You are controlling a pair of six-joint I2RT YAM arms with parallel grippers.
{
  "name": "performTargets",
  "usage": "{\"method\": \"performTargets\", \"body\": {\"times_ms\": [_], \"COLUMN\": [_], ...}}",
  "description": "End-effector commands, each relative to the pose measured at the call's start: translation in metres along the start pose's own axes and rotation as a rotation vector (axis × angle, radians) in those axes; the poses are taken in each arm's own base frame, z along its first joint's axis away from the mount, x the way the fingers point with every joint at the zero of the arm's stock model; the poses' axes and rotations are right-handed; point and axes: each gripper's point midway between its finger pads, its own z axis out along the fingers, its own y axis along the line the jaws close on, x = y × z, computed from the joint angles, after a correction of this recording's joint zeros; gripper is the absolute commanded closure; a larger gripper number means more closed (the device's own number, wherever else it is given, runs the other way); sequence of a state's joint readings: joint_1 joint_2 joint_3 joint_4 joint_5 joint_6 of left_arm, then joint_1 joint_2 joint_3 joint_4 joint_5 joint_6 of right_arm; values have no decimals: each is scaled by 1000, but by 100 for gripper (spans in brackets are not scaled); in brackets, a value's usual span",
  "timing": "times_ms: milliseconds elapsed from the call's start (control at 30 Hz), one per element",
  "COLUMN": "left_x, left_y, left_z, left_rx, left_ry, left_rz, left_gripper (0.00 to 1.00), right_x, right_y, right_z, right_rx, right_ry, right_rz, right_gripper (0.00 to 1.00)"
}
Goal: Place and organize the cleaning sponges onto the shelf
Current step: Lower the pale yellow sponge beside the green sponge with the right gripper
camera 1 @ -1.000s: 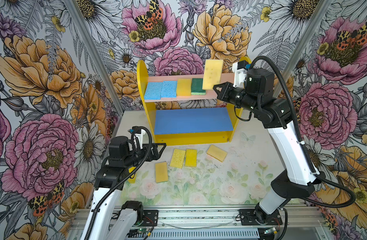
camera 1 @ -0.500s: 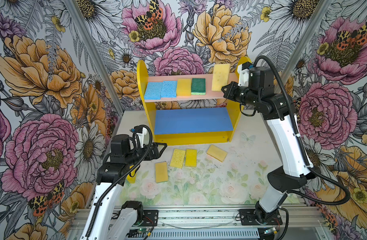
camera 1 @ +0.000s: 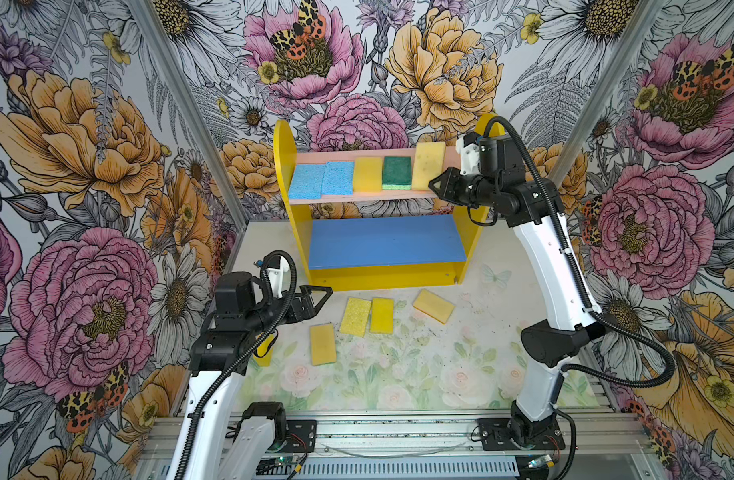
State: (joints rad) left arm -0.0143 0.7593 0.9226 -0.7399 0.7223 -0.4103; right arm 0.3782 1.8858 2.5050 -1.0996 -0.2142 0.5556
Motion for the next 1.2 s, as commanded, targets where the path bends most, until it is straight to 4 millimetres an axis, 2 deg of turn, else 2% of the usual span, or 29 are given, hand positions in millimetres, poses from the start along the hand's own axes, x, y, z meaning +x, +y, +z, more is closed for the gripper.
{"method": "performTargets", "body": {"times_ms": [0, 133, 333, 567, 833, 1167], "left_x": [1, 1, 1, 1, 0, -4], "left_y": [-1, 1, 2, 2, 4, 7], "left_z": [0, 2, 3, 3, 3, 6], "left_rx": [19, 16, 13, 14, 10, 3], "left_ry": [7, 11, 15, 13, 11, 18], "left_rz": [-10, -12, -17, -22, -30, -34], "left_gripper": [1, 1, 1, 1, 1, 1], "right_x": [-7, -10, -17, -22, -23, -29], "right_y": [-1, -5, -21, -28, -20, -17], "right_z": [-1, -2, -7, 13, 42, 59], "right_rx": [-8, 4, 67, 57, -13, -52], "right_ry": [-14, -25, -55, -47, -26, -40], "right_rz": [-9, -10, -11, -5, 12, 13], "right_gripper": [58, 43, 35, 32, 31, 30]}}
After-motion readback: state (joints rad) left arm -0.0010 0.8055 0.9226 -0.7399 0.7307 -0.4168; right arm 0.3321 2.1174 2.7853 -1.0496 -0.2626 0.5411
